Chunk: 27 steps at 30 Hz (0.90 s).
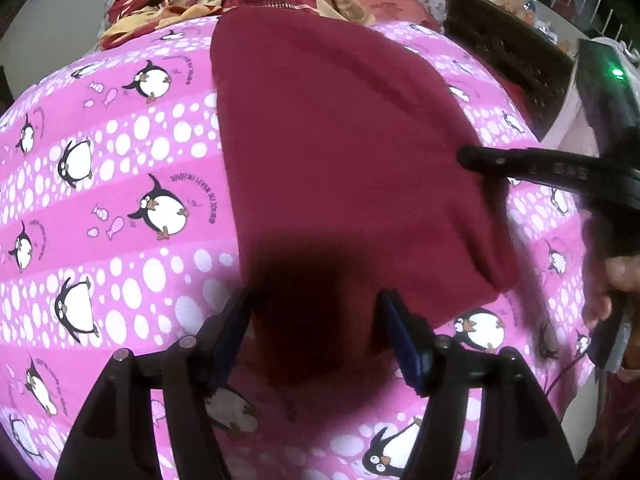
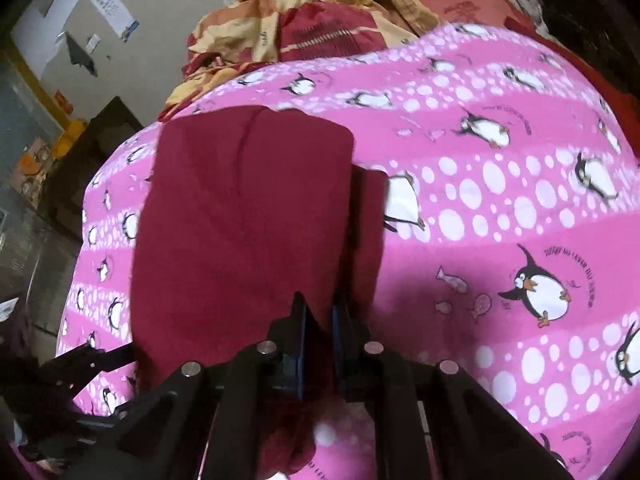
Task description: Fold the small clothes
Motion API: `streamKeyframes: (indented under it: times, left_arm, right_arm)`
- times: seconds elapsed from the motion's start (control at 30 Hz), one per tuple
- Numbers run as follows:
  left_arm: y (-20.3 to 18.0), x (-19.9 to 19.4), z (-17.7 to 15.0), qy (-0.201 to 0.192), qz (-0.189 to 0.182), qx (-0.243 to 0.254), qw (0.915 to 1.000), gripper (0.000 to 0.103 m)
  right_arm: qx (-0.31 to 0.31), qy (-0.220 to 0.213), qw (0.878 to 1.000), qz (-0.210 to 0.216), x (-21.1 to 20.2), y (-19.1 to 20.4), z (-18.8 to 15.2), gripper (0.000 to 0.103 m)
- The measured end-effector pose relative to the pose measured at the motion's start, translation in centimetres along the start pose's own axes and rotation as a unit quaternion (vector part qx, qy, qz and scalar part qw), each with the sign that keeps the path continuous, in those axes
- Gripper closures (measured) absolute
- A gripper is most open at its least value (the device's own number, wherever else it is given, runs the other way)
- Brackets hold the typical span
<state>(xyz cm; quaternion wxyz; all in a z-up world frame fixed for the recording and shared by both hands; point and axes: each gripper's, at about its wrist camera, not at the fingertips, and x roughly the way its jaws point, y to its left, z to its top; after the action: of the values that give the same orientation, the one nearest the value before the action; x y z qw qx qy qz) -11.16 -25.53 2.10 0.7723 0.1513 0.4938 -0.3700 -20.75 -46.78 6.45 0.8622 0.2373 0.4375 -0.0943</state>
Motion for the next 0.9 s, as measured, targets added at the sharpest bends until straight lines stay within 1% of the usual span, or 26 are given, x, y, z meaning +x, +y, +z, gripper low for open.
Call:
streamKeyframes:
  times: [0.1,0.17,0.23,0.37,0.47,0.53,0.7,0.8,0.87,0.9]
  left_arm:
    - [0.0,-0.5,-0.1,-0.007,0.001,0.0,1.0,0.037]
    - [-0.1,-0.7,-0.2,-0.009,0.003,0.003,1.0,0.037]
    - [-0.2,-0.9,-0.2,-0.01,0.003,0.004,0.9999,0.037]
    - [-0.3,-1.4,-0.5,-0.016,0.01,0.005,0.9998,0.037]
    - [-0.3,-2.0,-0.8,-0.021,0.014,0.004,0.9997,0.037]
    - [-0.3,-2.3,-0.9,-0.024,0.017,0.005,0.9995,0.037]
    - [-0.1,-2.9,-0.9,-0.029,0.024,0.005,0.9993,0.037]
    - [0.0,-3.1,-0.8,-0.033,0.028,0.005,0.9991,0.037]
    - [0.1,-3.1,-0.7,-0.035,0.03,0.004,0.9989,0.037]
    - [0.1,-3.1,-0.6,-0.035,0.03,0.002,0.9989,0.037]
  right_arm:
    - [-0.004,-0.014,1.0,-0.001,-2.0,1.0,-0.4,0.083]
    - [-0.03,-0.027,0.999,-0.001,-3.3,2.6,-0.9,0.082]
    - [-0.051,-0.03,0.998,0.004,-4.0,3.9,-1.4,0.079]
    - [-0.074,-0.014,0.997,0.009,-3.6,5.6,-2.8,0.079]
    - [-0.072,0.013,0.997,-0.014,-1.6,4.9,-3.9,0.079]
    - [-0.06,0.028,0.998,-0.01,-0.4,3.9,-4.7,0.079]
    - [-0.082,0.026,0.996,-0.023,-1.6,4.8,-5.2,0.079]
    - [-0.09,0.009,0.996,-0.019,-3.3,5.4,-4.9,0.079]
    - [-0.086,-0.007,0.996,-0.013,-4.4,5.6,-4.3,0.076]
    - [-0.081,-0.018,0.996,-0.014,-4.7,5.6,-3.9,0.068]
